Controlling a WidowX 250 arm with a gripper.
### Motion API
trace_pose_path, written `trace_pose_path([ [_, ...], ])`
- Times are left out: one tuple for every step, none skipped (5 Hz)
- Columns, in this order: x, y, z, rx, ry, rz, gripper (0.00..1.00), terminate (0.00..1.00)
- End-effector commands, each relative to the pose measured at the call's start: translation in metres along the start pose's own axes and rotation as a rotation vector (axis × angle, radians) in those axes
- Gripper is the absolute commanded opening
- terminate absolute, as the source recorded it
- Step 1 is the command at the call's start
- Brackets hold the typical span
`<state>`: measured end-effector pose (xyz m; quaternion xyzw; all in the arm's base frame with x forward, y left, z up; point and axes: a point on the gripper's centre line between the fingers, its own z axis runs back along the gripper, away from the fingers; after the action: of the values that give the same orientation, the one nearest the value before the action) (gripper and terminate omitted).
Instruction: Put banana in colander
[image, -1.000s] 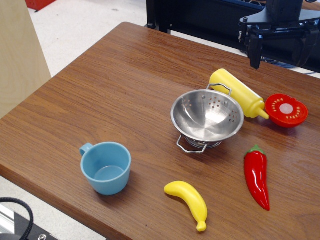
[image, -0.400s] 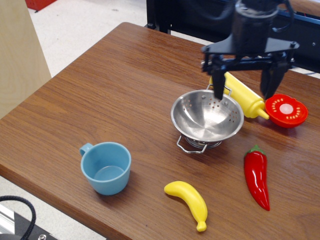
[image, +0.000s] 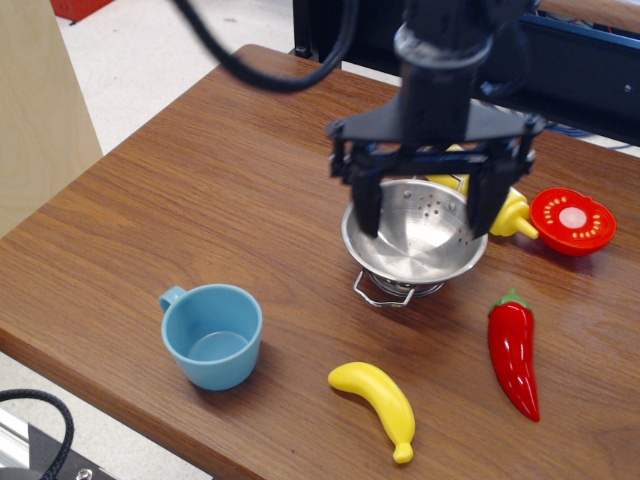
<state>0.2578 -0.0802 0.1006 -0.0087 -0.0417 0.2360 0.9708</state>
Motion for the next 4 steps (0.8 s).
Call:
trace_pose_path([
  [-0.022,0.015,-0.014,0.018,-0.044,-0.046,1.00,0.00],
  [-0.030,0.024,-0.023,0.004,-0.062,-0.098,1.00,0.00],
  [-0.034,0.026,-0.036,0.008,-0.043,-0.128,1.00,0.00],
  [-0.041,0.028,-0.047,0.006,-0.050,-0.135,1.00,0.00],
])
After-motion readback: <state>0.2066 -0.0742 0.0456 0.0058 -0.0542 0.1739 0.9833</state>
